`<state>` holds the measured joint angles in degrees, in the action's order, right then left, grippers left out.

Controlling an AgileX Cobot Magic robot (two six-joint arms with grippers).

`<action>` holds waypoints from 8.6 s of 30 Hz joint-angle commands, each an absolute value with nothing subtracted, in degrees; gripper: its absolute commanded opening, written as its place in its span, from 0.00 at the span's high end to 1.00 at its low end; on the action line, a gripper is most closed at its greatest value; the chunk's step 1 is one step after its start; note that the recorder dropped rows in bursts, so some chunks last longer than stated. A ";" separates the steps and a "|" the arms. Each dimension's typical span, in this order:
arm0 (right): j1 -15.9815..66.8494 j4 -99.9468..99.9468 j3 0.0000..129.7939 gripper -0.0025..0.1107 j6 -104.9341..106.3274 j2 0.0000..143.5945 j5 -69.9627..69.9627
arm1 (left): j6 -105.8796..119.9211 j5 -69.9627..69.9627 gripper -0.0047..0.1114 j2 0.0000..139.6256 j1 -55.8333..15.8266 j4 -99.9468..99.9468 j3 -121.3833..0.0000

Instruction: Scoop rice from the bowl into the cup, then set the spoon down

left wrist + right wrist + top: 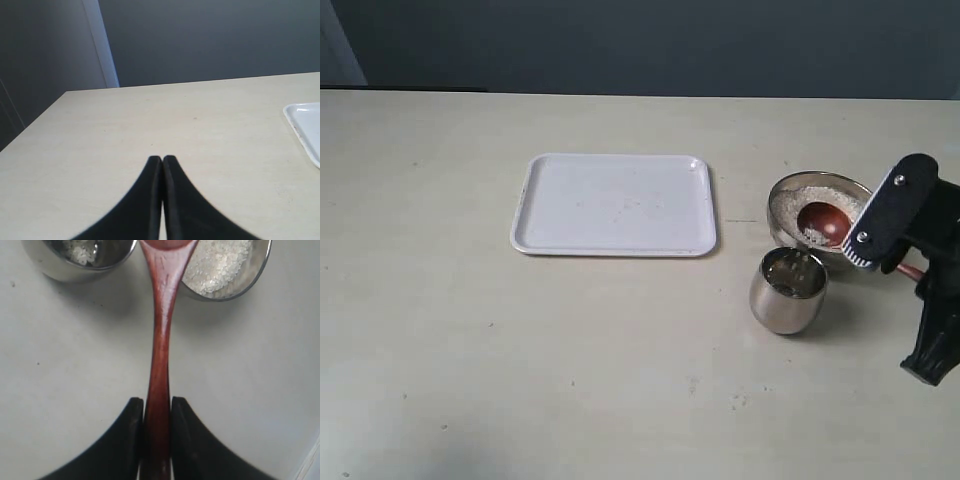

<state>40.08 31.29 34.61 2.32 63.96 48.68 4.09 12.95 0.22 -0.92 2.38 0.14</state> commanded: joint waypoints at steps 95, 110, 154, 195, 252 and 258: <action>48.28 50.27 62.77 0.98 -16.49 103.77 20.45 | 3.82 12.33 0.96 0.00 -1.24 2.44 0.00; 44.66 36.88 70.09 0.98 -16.49 115.02 16.70 | 3.82 12.33 0.96 0.00 -1.24 2.44 0.00; 44.77 25.88 70.09 0.98 -16.56 94.99 44.54 | 3.82 12.33 0.96 0.00 -1.24 2.44 0.00; 57.12 3.19 71.19 0.98 -25.52 45.43 66.25 | 3.82 12.33 0.96 0.00 -1.24 2.44 0.00; 2.77 -36.91 0.00 0.98 38.15 0.00 5.41 | 3.82 12.33 0.96 0.00 -1.24 2.32 0.00; 2.77 -36.09 0.00 0.98 38.59 0.00 8.19 | 3.82 12.33 0.96 0.00 -1.24 2.32 0.00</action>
